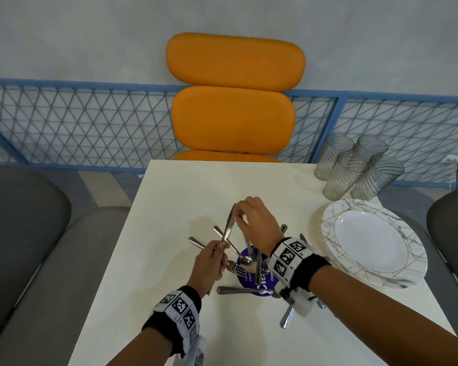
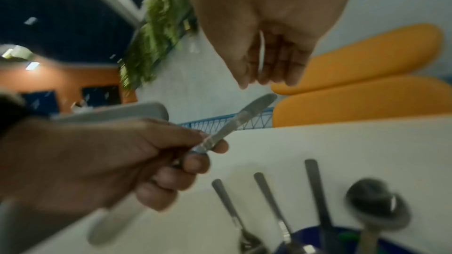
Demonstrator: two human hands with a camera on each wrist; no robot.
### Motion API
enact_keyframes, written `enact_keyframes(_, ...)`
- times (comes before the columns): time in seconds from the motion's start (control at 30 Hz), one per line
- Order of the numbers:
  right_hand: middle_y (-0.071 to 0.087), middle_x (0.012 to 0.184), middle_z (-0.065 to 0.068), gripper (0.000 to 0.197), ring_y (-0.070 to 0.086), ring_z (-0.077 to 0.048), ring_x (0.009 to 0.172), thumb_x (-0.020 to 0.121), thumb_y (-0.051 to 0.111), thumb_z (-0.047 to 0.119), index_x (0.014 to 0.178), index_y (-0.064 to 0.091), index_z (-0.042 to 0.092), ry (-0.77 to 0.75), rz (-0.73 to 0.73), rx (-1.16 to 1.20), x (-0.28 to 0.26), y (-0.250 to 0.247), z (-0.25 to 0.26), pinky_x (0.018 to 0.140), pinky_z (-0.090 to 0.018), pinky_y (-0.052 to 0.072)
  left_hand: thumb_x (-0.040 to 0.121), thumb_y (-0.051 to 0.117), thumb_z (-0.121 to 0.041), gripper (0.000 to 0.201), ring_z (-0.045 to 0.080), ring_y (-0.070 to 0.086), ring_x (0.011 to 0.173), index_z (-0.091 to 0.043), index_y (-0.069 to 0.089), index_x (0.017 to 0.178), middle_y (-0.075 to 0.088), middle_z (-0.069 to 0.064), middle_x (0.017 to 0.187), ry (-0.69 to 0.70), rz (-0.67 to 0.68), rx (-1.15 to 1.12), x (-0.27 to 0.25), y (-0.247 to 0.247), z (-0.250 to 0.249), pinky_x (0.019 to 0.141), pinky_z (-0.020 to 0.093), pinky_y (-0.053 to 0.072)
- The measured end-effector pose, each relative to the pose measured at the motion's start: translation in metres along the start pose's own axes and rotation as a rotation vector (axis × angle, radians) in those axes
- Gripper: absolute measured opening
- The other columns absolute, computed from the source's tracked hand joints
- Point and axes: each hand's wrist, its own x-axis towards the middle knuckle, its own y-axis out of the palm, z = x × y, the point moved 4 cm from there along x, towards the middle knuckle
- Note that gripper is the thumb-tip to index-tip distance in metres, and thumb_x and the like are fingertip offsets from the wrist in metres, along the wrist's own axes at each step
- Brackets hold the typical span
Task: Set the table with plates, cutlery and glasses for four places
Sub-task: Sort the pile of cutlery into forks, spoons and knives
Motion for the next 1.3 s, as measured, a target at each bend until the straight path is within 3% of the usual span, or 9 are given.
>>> enact_keyframes(0.1, 0.056, 0.092, -0.005, 0.027, 0.051, -0.019, 0.089, 0.090, 0.055, 0.032, 0.095, 0.057, 0.006, 0.435, 0.159, 0.192, -0.006, 0.014, -0.018, 0.076, -0.027, 0.039, 0.100, 0.041, -0.022, 0.026, 0.010, 0.040, 0.043, -0.002, 0.057, 0.097, 0.053, 0.005, 0.063, 0.056, -0.005, 0.019, -0.002, 0.002, -0.006, 0.042, 0.021, 0.034)
enact_keyframes(0.17, 0.054, 0.074, -0.002, 0.028, 0.050, -0.017, 0.070, 0.091, 0.053, 0.034, 0.075, 0.053, 0.011, 0.550, 0.216, 0.315, -0.008, 0.022, -0.021, 0.071, -0.031, 0.041, 0.099, 0.042, -0.022, 0.027, 0.011, 0.042, 0.042, 0.001, 0.056, 0.093, 0.056, 0.008, 0.064, 0.071, -0.007, 0.013, -0.005, 0.004, -0.010, 0.042, 0.021, 0.037)
enact_keyframes(0.27, 0.058, 0.064, -0.002, 0.023, 0.052, -0.021, 0.062, 0.090, 0.053, 0.016, 0.067, 0.054, 0.012, 0.630, 0.138, 0.560, -0.009, 0.028, -0.025, 0.072, -0.040, 0.052, 0.098, 0.045, -0.023, 0.028, 0.016, 0.047, 0.046, 0.002, 0.056, 0.090, 0.058, 0.008, 0.065, 0.059, 0.003, -0.033, -0.007, 0.006, -0.010, 0.046, 0.024, 0.043)
enact_keyframes(0.5, 0.056, 0.065, -0.008, 0.015, 0.054, -0.010, 0.052, 0.090, 0.054, 0.002, 0.077, 0.059, 0.004, 0.638, 0.105, 0.987, -0.012, 0.029, -0.027, 0.050, -0.016, 0.052, 0.099, 0.044, -0.023, 0.026, 0.025, 0.060, 0.059, -0.001, 0.058, 0.100, 0.065, 0.007, 0.067, -0.028, 0.073, -0.199, -0.007, 0.008, -0.010, 0.051, 0.030, 0.050)
enact_keyframes(0.7, 0.057, 0.066, -0.009, 0.008, 0.057, -0.004, 0.046, 0.089, 0.056, 0.001, 0.084, 0.062, 0.000, 0.611, 0.100, 1.086, -0.010, 0.037, -0.024, 0.049, -0.016, 0.052, 0.100, 0.037, -0.023, 0.032, 0.019, 0.049, 0.048, 0.003, 0.054, 0.109, 0.057, 0.011, 0.065, -0.099, 0.091, -0.306, -0.003, 0.006, -0.004, 0.042, 0.022, 0.036)
enact_keyframes(0.87, 0.062, 0.065, -0.007, 0.022, 0.053, -0.012, 0.051, 0.087, 0.062, 0.022, 0.071, 0.061, 0.007, 0.740, 0.064, 0.827, -0.002, 0.048, -0.042, 0.051, -0.020, 0.048, 0.098, 0.044, -0.027, 0.026, 0.007, 0.031, 0.039, -0.006, 0.058, 0.099, 0.045, 0.000, 0.055, -0.136, -0.014, -0.361, 0.001, -0.006, 0.006, 0.035, 0.017, 0.024)
enact_keyframes(0.93, 0.065, 0.075, -0.009, 0.024, 0.058, -0.018, 0.065, 0.090, 0.057, 0.023, 0.071, 0.060, 0.010, 0.771, 0.033, 0.489, 0.002, 0.049, -0.060, 0.061, -0.028, 0.048, 0.097, 0.048, -0.023, 0.019, 0.007, 0.029, 0.041, -0.007, 0.059, 0.097, 0.044, -0.002, 0.056, -0.132, -0.056, -0.333, 0.002, -0.017, 0.010, 0.036, 0.017, 0.024)
enact_keyframes(1.1, 0.063, 0.106, -0.012, 0.027, 0.053, -0.027, 0.108, 0.090, 0.053, 0.033, 0.090, 0.057, 0.007, 0.596, 0.396, -0.196, 0.008, 0.066, -0.069, 0.086, -0.034, 0.046, 0.097, 0.047, -0.020, 0.020, 0.009, 0.038, 0.041, -0.004, 0.059, 0.096, 0.048, -0.001, 0.057, -0.134, -0.113, -0.277, 0.005, -0.037, 0.020, 0.037, 0.019, 0.030)
enact_keyframes(1.3, 0.064, 0.110, -0.010, 0.022, 0.056, -0.029, 0.107, 0.089, 0.048, 0.018, 0.103, 0.061, 0.007, 0.479, 0.476, -0.443, 0.011, 0.092, -0.059, 0.096, -0.035, 0.040, 0.095, 0.051, -0.018, 0.014, 0.010, 0.040, 0.042, -0.006, 0.055, 0.090, 0.051, -0.001, 0.056, -0.152, -0.101, -0.278, 0.009, -0.036, 0.024, 0.037, 0.020, 0.031)
